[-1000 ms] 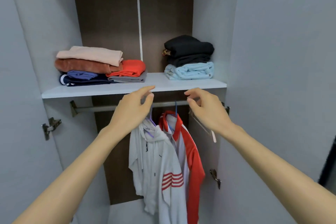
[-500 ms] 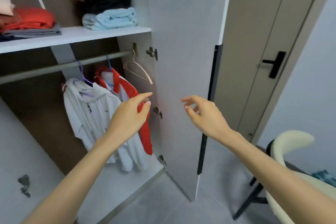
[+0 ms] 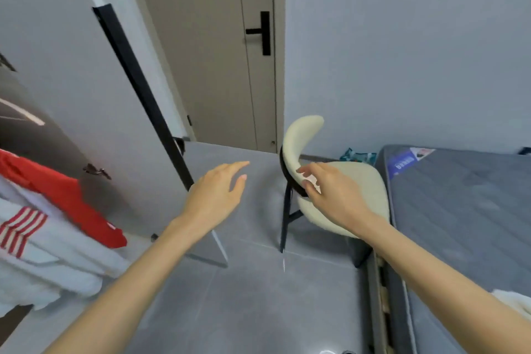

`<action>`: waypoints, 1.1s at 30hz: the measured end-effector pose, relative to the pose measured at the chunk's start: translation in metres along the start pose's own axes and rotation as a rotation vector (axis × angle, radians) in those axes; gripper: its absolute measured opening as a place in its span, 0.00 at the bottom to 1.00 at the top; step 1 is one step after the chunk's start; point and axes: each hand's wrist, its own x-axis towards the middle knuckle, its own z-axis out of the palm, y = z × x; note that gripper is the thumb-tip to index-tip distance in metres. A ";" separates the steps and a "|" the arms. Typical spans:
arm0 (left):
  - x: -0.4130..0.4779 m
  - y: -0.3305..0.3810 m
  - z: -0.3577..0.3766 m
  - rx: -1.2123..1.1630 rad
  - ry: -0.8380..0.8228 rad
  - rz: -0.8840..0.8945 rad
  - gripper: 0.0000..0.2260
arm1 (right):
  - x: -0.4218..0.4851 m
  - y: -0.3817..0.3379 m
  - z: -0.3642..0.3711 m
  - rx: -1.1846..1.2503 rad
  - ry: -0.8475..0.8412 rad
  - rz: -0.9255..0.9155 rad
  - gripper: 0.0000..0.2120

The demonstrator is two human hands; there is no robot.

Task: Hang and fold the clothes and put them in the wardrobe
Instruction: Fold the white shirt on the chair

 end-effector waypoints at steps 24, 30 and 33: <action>0.093 0.326 0.422 -0.014 -0.862 0.529 0.18 | -0.277 0.384 -0.022 0.089 -0.025 1.173 0.15; 0.075 0.360 0.521 -0.007 -1.062 0.591 0.19 | -0.330 0.427 0.011 0.175 0.060 1.458 0.14; 0.067 0.371 0.571 0.002 -1.115 0.612 0.20 | -0.348 0.451 0.033 0.206 0.095 1.547 0.15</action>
